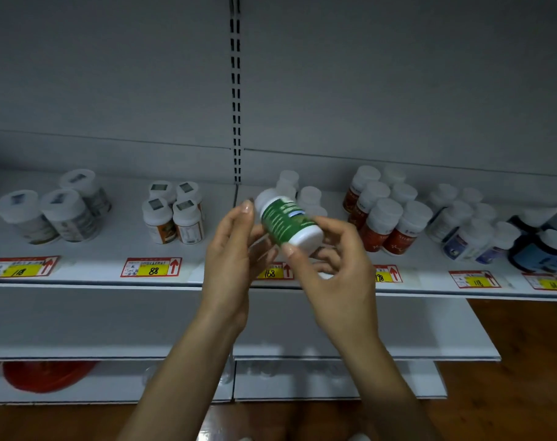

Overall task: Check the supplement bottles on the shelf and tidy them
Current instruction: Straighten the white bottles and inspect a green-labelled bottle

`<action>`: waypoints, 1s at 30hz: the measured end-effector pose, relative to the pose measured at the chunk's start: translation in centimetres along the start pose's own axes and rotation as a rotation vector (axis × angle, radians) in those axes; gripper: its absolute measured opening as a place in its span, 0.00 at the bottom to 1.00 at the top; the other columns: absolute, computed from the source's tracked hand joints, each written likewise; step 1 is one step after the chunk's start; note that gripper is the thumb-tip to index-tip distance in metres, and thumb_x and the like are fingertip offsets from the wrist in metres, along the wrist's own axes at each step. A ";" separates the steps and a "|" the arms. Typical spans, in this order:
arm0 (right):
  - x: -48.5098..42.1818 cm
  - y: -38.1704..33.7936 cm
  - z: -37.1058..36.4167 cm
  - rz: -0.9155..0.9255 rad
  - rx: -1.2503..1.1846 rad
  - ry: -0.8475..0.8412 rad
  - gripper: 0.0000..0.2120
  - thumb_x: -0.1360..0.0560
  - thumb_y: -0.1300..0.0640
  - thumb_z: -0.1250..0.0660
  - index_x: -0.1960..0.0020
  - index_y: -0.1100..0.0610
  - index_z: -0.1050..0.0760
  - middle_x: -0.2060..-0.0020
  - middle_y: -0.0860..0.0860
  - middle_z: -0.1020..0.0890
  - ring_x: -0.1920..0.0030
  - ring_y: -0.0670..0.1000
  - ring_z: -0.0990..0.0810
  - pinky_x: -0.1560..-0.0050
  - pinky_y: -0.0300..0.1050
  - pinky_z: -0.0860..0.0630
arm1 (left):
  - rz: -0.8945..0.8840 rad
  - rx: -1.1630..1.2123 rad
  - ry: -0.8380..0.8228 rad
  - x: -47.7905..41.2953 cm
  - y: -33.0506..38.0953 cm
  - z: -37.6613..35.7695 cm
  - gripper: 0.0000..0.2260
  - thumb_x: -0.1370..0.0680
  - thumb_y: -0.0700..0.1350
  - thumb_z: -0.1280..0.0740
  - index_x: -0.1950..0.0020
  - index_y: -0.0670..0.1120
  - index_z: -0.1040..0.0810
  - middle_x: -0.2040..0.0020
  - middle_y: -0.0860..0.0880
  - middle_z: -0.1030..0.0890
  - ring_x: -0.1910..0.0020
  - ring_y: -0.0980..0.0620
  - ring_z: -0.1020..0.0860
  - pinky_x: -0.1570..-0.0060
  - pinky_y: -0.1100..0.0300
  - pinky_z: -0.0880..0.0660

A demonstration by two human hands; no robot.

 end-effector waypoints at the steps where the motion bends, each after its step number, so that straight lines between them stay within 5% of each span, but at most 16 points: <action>1: -0.2 1.0 0.0 -0.183 -0.210 -0.005 0.15 0.27 0.56 0.27 0.42 0.55 0.26 0.51 0.50 0.17 0.54 0.47 0.16 0.57 0.38 0.20 | -0.032 0.014 0.011 0.0 0.3 0.1 0.11 0.21 0.51 0.37 0.39 0.54 0.25 0.54 0.50 0.15 0.55 0.55 0.17 0.55 0.62 0.21; 3: 0.0 2.3 -1.3 -0.505 -0.630 -0.087 0.14 0.26 0.54 0.32 0.43 0.58 0.25 0.52 0.57 0.15 0.55 0.54 0.14 0.59 0.42 0.18 | -0.075 0.025 0.011 -0.1 0.7 0.2 0.15 0.21 0.47 0.36 0.34 0.54 0.29 0.50 0.49 0.15 0.50 0.54 0.17 0.52 0.61 0.21; 6: 1.2 2.3 -3.5 -0.761 -0.984 -0.220 0.23 0.29 0.47 0.36 0.40 0.61 0.25 0.53 0.61 0.15 0.60 0.53 0.14 0.66 0.41 0.19 | -0.045 0.045 -0.040 -0.2 0.6 -0.4 0.17 0.22 0.45 0.35 0.33 0.46 0.27 0.55 0.48 0.16 0.57 0.56 0.18 0.62 0.66 0.24; 10: 2.9 2.6 -4.9 -0.944 -1.119 -0.276 0.26 0.30 0.44 0.36 0.44 0.65 0.23 0.55 0.61 0.15 0.70 0.48 0.16 0.76 0.36 0.23 | 0.018 0.027 -0.139 0.0 -0.1 -1.3 0.19 0.25 0.50 0.34 0.38 0.40 0.23 0.47 0.37 0.18 0.50 0.46 0.22 0.55 0.59 0.25; 15: 3.2 3.5 -4.8 -1.001 -1.126 -0.277 0.26 0.27 0.41 0.38 0.55 0.65 0.18 0.64 0.57 0.15 0.73 0.48 0.17 0.78 0.36 0.24 | 0.037 0.012 -0.239 -0.5 -0.5 -1.6 0.22 0.29 0.47 0.31 0.36 0.45 0.25 0.60 0.50 0.17 0.62 0.55 0.20 0.57 0.60 0.23; 17: 3.2 3.9 -4.8 -1.011 -1.083 -0.304 0.28 0.25 0.39 0.41 0.58 0.64 0.18 0.67 0.57 0.15 0.73 0.49 0.17 0.78 0.36 0.24 | 0.050 -0.019 -0.267 -0.5 -0.5 -1.9 0.20 0.29 0.46 0.27 0.38 0.46 0.25 0.57 0.48 0.16 0.59 0.53 0.19 0.56 0.57 0.22; 20: 2.9 4.8 -4.8 -0.991 -0.954 -0.294 0.32 0.23 0.39 0.43 0.66 0.63 0.18 0.68 0.57 0.16 0.74 0.50 0.17 0.78 0.37 0.24 | 0.046 -0.062 -0.271 -0.6 -0.4 -2.3 0.18 0.31 0.45 0.30 0.42 0.45 0.23 0.55 0.48 0.15 0.58 0.52 0.17 0.57 0.58 0.20; 23: 2.1 6.0 -4.5 -0.908 -0.747 -0.263 0.27 0.20 0.42 0.44 0.57 0.63 0.19 0.64 0.58 0.15 0.69 0.52 0.15 0.74 0.39 0.22 | -0.038 -0.103 -0.220 -0.7 0.1 -2.2 0.18 0.33 0.45 0.29 0.43 0.44 0.22 0.58 0.50 0.15 0.58 0.54 0.17 0.58 0.62 0.20; 27: 0.1 7.1 -2.0 -0.560 -0.306 -0.087 0.09 0.21 0.54 0.37 0.50 0.58 0.21 0.58 0.55 0.14 0.58 0.54 0.14 0.57 0.44 0.18 | -0.408 -0.410 -0.130 -0.6 1.8 -1.6 0.22 0.32 0.39 0.24 0.39 0.48 0.24 0.47 0.56 0.18 0.49 0.61 0.20 0.47 0.64 0.23; 30: -0.8 6.0 -0.3 -0.255 -0.024 -0.009 0.05 0.23 0.59 0.32 0.48 0.54 0.21 0.58 0.46 0.16 0.56 0.42 0.17 0.54 0.33 0.23 | -0.641 -0.629 -0.110 -0.8 1.8 -1.3 0.25 0.30 0.39 0.24 0.36 0.52 0.27 0.40 0.62 0.23 0.39 0.62 0.24 0.41 0.66 0.27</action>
Point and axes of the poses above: each hand's wrist, its own x-axis away from the middle knuckle, its own z-axis out of the back of the hand, y = z × x, the point moved 8 cm from there along -x, towards the middle knuckle
